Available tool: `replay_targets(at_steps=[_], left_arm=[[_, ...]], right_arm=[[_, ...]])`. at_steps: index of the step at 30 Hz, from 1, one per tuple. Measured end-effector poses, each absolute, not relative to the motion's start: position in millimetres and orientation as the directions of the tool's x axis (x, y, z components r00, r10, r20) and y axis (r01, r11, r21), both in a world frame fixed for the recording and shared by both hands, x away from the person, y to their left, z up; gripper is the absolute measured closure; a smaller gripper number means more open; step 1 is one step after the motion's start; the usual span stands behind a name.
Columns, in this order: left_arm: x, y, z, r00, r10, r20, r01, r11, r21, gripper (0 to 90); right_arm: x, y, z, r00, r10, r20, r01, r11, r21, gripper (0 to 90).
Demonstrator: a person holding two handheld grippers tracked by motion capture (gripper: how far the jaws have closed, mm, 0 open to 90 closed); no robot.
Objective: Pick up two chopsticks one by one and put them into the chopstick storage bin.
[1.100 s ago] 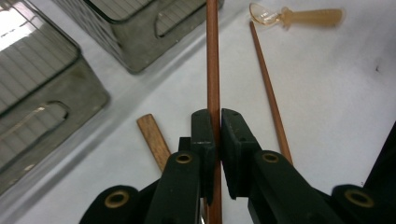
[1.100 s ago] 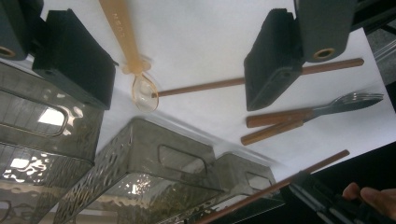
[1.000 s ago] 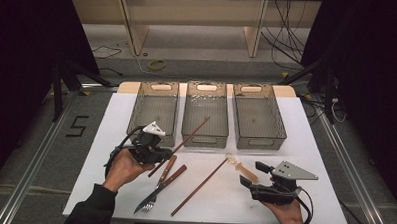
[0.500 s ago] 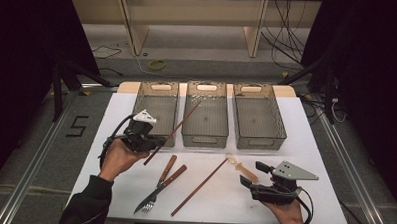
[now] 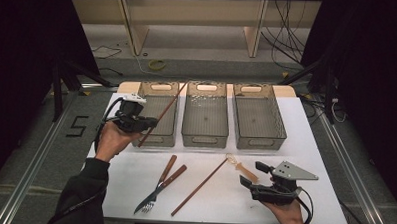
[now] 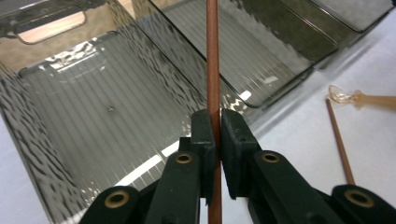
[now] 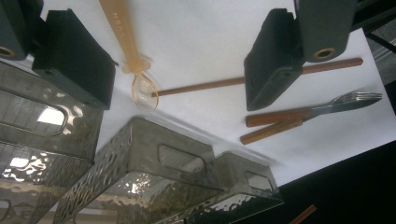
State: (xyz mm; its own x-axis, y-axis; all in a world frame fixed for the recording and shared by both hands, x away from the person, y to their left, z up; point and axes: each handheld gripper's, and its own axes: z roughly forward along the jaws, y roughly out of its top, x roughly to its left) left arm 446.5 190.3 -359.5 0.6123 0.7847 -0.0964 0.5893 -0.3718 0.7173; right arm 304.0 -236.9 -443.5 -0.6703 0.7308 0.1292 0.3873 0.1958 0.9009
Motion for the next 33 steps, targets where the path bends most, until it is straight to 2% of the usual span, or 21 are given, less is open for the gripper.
replay_targets(at_steps=[11, 33], left_arm=[[474.6, 197.8, -358.1, 0.58, 0.811, -0.074, 0.598, -0.362, 0.715, 83.6], [519.7, 221.4, -379.2, 0.485, 0.873, -0.06, 0.634, -0.303, 0.711, 83.5]], right_arm=[[304.2, -236.5, -444.1, -0.671, 0.73, 0.131, 0.39, 0.198, 0.899, 25.4], [305.0, -236.0, -444.6, -0.676, 0.724, 0.137, 0.392, 0.197, 0.898, 25.1]])
